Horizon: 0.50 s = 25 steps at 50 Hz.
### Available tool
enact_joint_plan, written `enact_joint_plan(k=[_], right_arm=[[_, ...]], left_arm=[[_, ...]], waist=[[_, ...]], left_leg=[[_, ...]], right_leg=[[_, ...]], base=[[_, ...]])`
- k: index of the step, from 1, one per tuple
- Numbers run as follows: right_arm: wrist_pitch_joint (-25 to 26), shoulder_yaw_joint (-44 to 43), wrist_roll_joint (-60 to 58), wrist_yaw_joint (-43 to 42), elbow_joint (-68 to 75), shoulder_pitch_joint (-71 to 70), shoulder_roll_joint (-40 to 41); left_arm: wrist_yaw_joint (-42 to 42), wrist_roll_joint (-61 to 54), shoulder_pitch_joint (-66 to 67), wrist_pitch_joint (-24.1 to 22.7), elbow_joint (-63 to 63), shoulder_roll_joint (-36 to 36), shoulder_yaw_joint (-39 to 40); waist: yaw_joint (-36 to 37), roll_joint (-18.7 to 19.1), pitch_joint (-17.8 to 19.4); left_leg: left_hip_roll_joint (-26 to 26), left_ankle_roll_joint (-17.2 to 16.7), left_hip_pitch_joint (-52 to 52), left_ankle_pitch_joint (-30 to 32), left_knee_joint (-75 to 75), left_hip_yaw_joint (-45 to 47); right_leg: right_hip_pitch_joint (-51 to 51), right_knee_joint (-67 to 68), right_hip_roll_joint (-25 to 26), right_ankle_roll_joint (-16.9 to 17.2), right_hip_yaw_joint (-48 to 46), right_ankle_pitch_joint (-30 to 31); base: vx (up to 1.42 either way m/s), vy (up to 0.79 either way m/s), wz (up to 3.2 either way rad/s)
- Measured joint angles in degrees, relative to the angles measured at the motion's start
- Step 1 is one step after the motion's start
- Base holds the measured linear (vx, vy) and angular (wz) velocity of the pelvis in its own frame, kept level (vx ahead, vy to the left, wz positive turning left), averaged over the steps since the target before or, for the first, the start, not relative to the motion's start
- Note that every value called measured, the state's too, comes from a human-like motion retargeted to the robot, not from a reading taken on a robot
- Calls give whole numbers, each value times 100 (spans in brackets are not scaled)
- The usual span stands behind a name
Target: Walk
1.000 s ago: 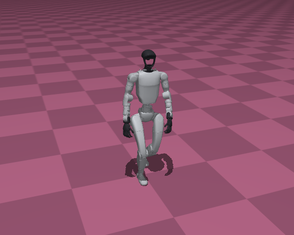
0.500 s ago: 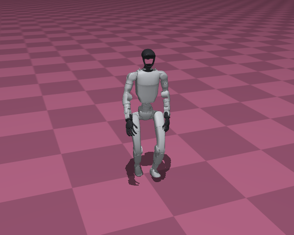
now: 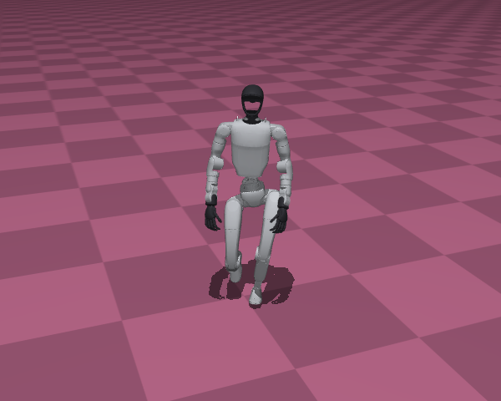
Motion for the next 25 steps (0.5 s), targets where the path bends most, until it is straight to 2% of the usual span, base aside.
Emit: enact_joint_plan(k=[3,5,10,14,20,25], right_arm=[[-3,-59,5,-15,39,162,-29],[-10,-102,13,-76,55,295,-30],[-4,-275,114,-277,45,390,-101],[64,-388,207,-404,113,457,-78],[165,-526,265,-430,218,448,-33],[174,-523,282,-331,253,394,-11]], left_arm=[[45,58,-132,7,-33,29,-48],[106,92,-167,17,-43,22,-88],[274,79,-477,78,-15,-3,-39],[372,-11,-601,77,-36,-47,31],[382,-85,-726,11,-96,-99,118],[340,-86,-732,-20,-124,-235,153]], waist=[[-130,25,48],[-248,32,76],[-283,417,194],[-228,685,235],[2,942,37],[112,926,-54]], left_leg=[[-35,44,266,-164,-70,-3],[-53,51,363,-329,72,32],[299,-16,985,-572,-362,-66],[605,-58,1200,-818,-380,-99],[950,-57,1238,-962,-595,-145],[964,-8,1299,-1073,-602,-217]], right_leg=[[-448,636,-276,-113,-72,153],[-750,900,-517,-278,-138,-84],[-1484,251,-470,-686,-469,-729],[-1836,-995,-112,-691,-687,-922],[-2182,-3170,610,-460,-654,-664],[-2202,-3739,745,-445,-632,-498]], base=[[0,5,-62],[-1,5,-72],[0,5,-92],[-4,3,-89],[-5,2,-85],[-3,-1,-59]])
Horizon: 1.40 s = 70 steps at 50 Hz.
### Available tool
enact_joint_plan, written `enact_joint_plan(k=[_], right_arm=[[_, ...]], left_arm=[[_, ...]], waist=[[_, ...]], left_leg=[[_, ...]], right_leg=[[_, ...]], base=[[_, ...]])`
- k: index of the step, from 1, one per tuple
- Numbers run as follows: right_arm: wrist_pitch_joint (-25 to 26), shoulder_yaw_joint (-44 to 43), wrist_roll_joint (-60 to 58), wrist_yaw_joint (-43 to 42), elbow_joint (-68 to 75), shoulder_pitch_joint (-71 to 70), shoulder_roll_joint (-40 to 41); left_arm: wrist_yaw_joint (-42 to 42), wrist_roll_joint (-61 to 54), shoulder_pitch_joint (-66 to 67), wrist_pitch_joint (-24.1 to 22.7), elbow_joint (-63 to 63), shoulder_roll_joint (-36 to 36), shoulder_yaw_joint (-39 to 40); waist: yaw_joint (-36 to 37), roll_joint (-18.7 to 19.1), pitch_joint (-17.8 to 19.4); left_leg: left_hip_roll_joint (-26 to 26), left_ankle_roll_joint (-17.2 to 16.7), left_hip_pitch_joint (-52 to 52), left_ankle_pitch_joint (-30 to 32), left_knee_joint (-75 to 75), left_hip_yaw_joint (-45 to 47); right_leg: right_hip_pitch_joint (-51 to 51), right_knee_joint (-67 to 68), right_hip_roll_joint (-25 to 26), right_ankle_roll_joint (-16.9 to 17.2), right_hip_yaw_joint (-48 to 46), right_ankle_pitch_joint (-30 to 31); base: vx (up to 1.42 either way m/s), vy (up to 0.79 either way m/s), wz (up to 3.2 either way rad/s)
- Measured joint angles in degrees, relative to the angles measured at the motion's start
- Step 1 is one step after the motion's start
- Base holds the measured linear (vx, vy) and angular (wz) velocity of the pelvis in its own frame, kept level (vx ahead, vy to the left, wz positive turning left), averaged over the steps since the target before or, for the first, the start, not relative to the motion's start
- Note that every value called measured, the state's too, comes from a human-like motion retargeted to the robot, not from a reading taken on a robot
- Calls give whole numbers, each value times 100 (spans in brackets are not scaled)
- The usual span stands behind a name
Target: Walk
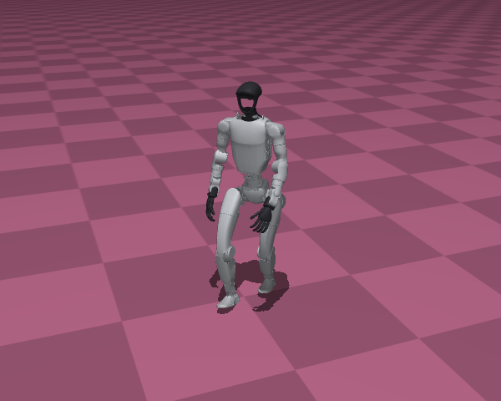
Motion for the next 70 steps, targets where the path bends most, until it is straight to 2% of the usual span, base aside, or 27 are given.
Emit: enact_joint_plan(k=[5,16,30,34,38,40,43,45,47,52,56,61,65,70], right_arm=[[-15,60,89,58,0,75,73],[-65,53,317,16,-328,-417,-107],[-207,-18,591,-231,-535,-822,-126],[-235,-22,655,-314,-491,-757,-67],[-204,35,666,-324,-457,-671,-38],[-177,64,645,-301,-457,-656,-51],[-133,87,603,-257,-440,-665,-101],[-109,71,586,-236,-422,-671,-138],[-85,34,600,-213,-399,-665,-162],[-58,-79,642,-115,-359,-675,-178],[-65,-109,626,-74,-374,-631,-155],[-61,-36,641,-33,-436,-566,-129],[27,82,667,13,-463,-582,-139],[70,95,727,-117,-438,-487,-73]], left_arm=[[-65,29,260,24,118,-125,2],[-128,60,765,202,533,-198,142],[99,23,842,291,745,-245,85],[295,-48,650,253,579,-179,41],[477,-121,442,180,319,-76,9],[549,-130,326,148,192,-49,2],[638,-106,156,132,100,-49,5],[695,-94,76,124,107,-67,7],[713,-113,26,132,164,-107,9],[677,-156,41,197,377,-213,55],[579,-91,209,276,598,-243,112],[441,-14,387,366,876,-253,222],[307,-19,411,472,1018,-243,378],[307,-137,350,495,1124,-338,492]], waist=[[88,-73,73],[172,-185,397],[-87,-406,799],[-14,-201,947],[229,291,1127],[331,436,1203],[475,545,1284],[544,543,1326],[539,436,1320],[431,170,1255],[318,60,1277],[305,182,1417],[363,632,1546],[179,1019,1526]], left_leg=[[-12,2,52,-195,468,-50],[-35,-6,509,-201,621,-129],[-263,-59,1000,-221,517,40],[172,-249,902,-271,1394,60],[1162,-524,488,-139,3042,122],[1532,-567,197,-2,3697,149],[1807,-526,-282,-88,4056,136],[1802,-475,-557,-237,3867,126],[1575,-435,-800,-264,3302,104],[836,-511,-1056,42,1601,-192],[573,-531,-1101,201,1327,-321],[772,-522,-950,32,2624,-279],[1342,-670,-378,-6,4031,-362],[1376,-1009,654,240,3964,-705]], right_leg=[[-7,519,-36,-37,-43,43],[557,1009,-110,-74,-75,10],[679,2383,-656,-63,-49,-330],[1125,2278,-310,-187,-258,-384],[1630,1822,504,-423,-527,-422],[1813,1599,801,-517,-536,-467],[2071,1244,1084,-566,-442,-507],[2234,1058,1143,-548,-342,-528],[2326,970,1031,-499,-240,-557],[2521,862,709,-431,-17,-674],[2463,1125,520,-437,43,-775],[2254,1494,632,-492,21,-744],[2219,1251,1241,-626,-34,-406],[2003,824,1675,-626,-97,107]], base=[[0,-3,-51],[1,-3,-47],[1,-2,-47],[1,-5,-82],[-2,-5,-105],[-6,-4,-89],[-6,-2,-81],[-6,0,-78],[-7,1,-72],[-5,1,-87],[-9,0,-89],[-12,2,-101],[-15,5,-138],[-24,6,-120]])
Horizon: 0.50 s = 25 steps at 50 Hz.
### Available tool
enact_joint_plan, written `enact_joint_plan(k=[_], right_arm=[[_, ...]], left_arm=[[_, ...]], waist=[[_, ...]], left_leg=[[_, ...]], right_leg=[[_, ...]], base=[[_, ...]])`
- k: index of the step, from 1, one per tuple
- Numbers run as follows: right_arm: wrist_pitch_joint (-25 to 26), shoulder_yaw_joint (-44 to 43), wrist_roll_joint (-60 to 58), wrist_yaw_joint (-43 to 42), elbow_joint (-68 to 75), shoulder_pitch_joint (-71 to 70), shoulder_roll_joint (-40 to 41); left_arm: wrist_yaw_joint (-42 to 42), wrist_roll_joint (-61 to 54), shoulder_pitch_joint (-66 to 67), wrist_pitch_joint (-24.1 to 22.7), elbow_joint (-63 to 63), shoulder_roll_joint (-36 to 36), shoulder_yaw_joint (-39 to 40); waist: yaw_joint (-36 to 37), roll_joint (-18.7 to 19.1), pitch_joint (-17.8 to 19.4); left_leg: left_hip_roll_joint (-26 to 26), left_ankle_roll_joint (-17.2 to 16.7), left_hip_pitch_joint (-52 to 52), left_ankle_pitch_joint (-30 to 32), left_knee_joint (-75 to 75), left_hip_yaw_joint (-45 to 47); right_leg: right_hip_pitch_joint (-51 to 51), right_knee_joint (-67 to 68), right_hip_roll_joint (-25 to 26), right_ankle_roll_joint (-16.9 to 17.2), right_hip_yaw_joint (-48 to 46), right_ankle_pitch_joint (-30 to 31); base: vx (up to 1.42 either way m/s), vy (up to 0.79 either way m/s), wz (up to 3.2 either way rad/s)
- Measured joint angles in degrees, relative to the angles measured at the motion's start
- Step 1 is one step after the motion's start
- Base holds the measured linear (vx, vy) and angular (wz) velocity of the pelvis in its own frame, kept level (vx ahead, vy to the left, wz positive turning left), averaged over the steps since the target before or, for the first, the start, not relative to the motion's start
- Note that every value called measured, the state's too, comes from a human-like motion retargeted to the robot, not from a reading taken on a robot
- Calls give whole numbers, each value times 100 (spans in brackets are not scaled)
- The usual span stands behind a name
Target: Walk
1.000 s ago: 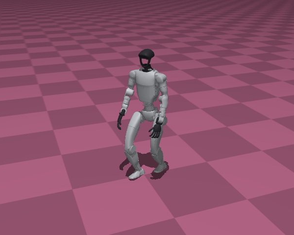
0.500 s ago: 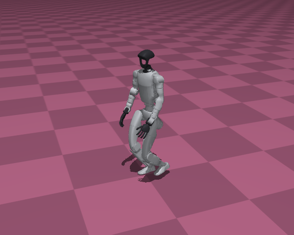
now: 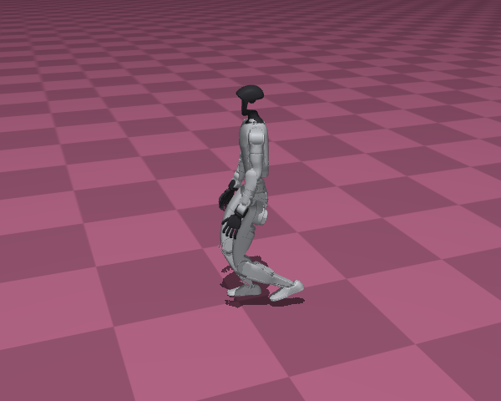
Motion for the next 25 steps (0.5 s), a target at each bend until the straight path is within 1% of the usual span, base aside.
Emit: enact_joint_plan(k=[3,5,8,11,13,15,16,20,23,25], right_arm=[[-6,-63,71,-109,42,-14,54],[-16,-121,113,-167,55,-46,90],[-30,-229,214,-199,13,-116,148],[-45,-294,300,-214,-59,-149,191],[-62,-284,324,-219,-89,-94,225],[-74,-293,347,-195,-138,-110,198],[-85,-279,342,-201,-151,-74,209],[-147,-276,328,-219,-276,-11,183],[-190,-332,316,-224,-427,-1,142],[-195,-356,310,-240,-512,-2,119]], left_arm=[[115,-92,-200,-32,-29,-31,0],[234,-127,-401,-66,-99,-43,-31],[421,-150,-780,-107,-226,-17,-89],[586,-140,-1080,-114,-337,18,-146],[671,-113,-1119,-118,-399,7,-187],[736,-79,-1175,-98,-467,8,-216],[755,-67,-1118,-102,-479,-8,-235],[772,-44,-858,-108,-511,-11,-272],[718,-28,-592,-114,-469,40,-243],[666,-33,-381,-109,-412,57,-198]], waist=[[-140,73,23],[-260,-91,13],[-441,-452,-97],[-536,-612,-206],[-540,-634,-172],[-604,-704,-200],[-595,-722,-176],[-560,-848,-88],[-360,-833,61],[-170,-772,141]], left_leg=[[-169,34,449,-256,-899,-181],[-476,204,540,-400,-1675,-209],[-961,480,385,-395,-2721,-135],[-1142,595,93,-300,-3243,-26],[-1116,603,-96,-349,-3091,94],[-1199,600,-185,-245,-3193,145],[-1182,586,-265,-288,-2996,206],[-1221,489,-415,-247,-2395,290],[-1013,373,-534,-81,-1752,352],[-797,304,-796,97,-1093,396]], right_leg=[[-149,-348,56,112,21,274],[-362,-484,-183,235,87,345],[-876,-645,-702,455,244,331],[-1291,-745,-1010,557,239,212],[-1438,-381,-1120,524,123,25],[-1436,8,-1350,457,23,-203],[-1393,356,-1413,400,-12,-312],[-846,1435,-1650,235,-56,-743],[-10,1476,-1455,234,-64,-830],[461,1306,-1197,249,-12,-809]], base=[[-29,6,-98],[-34,5,-65],[-34,4,-48],[-30,1,-61],[-28,-2,-78],[-19,-4,-60],[-18,-4,-63],[-14,-5,-74],[-11,-5,-92],[-12,-4,-96]])
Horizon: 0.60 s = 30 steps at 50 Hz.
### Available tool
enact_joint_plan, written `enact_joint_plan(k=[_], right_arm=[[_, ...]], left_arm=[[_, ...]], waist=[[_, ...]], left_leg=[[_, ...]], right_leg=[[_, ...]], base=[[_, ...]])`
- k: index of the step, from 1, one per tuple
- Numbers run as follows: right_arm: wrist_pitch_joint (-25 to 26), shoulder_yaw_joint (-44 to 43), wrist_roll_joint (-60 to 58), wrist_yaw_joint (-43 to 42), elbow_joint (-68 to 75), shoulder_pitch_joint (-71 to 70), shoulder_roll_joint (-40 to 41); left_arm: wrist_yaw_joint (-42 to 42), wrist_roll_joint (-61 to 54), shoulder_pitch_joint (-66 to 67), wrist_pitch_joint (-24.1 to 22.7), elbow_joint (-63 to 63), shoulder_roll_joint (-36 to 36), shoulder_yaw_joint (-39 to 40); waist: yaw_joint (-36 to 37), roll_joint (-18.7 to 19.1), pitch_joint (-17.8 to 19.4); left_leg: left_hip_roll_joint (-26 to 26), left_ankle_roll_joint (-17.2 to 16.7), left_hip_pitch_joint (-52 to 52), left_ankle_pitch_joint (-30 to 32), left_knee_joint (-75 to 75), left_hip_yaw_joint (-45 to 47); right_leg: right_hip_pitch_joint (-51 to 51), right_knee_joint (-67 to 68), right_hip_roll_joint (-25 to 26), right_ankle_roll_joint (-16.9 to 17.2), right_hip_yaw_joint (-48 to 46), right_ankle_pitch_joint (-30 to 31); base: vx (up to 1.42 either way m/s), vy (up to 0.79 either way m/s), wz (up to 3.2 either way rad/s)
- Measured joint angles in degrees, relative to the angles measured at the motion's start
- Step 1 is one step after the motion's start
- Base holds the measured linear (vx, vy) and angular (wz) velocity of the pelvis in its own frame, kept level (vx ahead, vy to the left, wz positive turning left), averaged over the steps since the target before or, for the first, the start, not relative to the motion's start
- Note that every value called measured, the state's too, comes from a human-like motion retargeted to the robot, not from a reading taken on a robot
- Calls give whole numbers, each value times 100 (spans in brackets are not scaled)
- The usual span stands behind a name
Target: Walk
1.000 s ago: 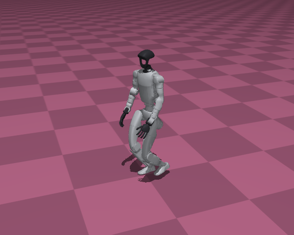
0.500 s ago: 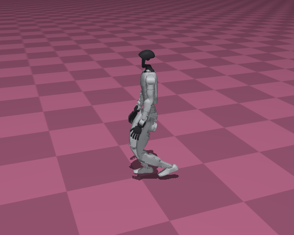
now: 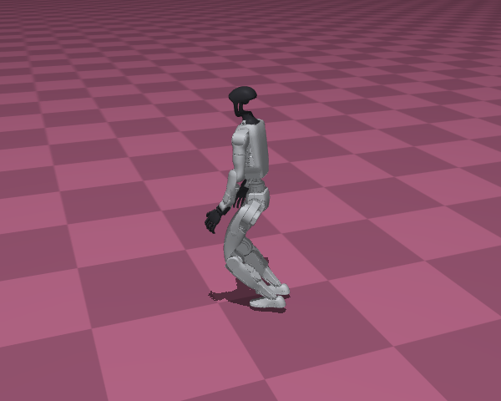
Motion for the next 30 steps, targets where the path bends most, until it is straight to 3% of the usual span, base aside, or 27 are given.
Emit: enact_joint_plan(k=[3,7,12,15,17,20,23,27,30], right_arm=[[9,-44,-57,-69,-103,-65,-74],[24,-114,-166,-150,-153,-261,-181],[87,-128,-377,-152,-72,-538,-248],[137,-62,-478,-124,28,-554,-216],[174,-33,-509,-27,183,-572,-171],[222,27,-484,164,406,-445,-27],[270,91,-498,353,520,-381,72],[264,120,-481,431,561,-274,121],[269,73,-423,388,590,-172,142]], left_arm=[[-89,-25,306,8,85,11,125],[-238,-51,680,38,248,-5,362],[-427,-87,1067,107,490,-36,622],[-527,-105,1241,152,630,-99,652],[-595,-106,1230,195,723,-115,628],[-607,-86,1144,244,735,-131,537],[-541,-72,885,282,578,-83,421],[-318,-134,341,309,313,54,366],[-107,-206,-112,255,68,171,393]], waist=[[322,116,78],[640,86,107],[757,-249,73],[755,-401,84],[700,-617,50],[504,-907,28],[243,-1027,-11],[-112,-941,-15],[-298,-771,0]], left_leg=[[322,-15,-527,168,693,32],[372,68,-1145,139,248,30],[-185,97,-1453,372,-1263,-48],[-464,147,-1469,550,-1079,-32],[-763,249,-1262,682,-1117,52],[-1227,454,-947,679,-1120,146],[-1499,589,-454,582,-1454,97],[-1522,558,411,484,-2106,-121],[-1344,457,970,409,-2512,-254]], right_leg=[[516,-474,361,6,116,27],[998,-1074,402,15,221,-64],[1287,-1217,-106,40,201,-432],[1342,-615,-366,123,216,-575],[1336,-113,-666,288,299,-364],[950,1221,-1209,540,360,541],[193,2354,-1727,391,329,1133],[-736,2464,-1921,37,133,681],[-1255,1509,-1648,-1,-47,387]], base=[[-8,-2,-96],[-3,-1,-83],[0,1,-54],[-2,3,-49],[2,5,-34],[-2,5,-21],[-2,5,-27],[1,3,-30],[1,-1,-35]])
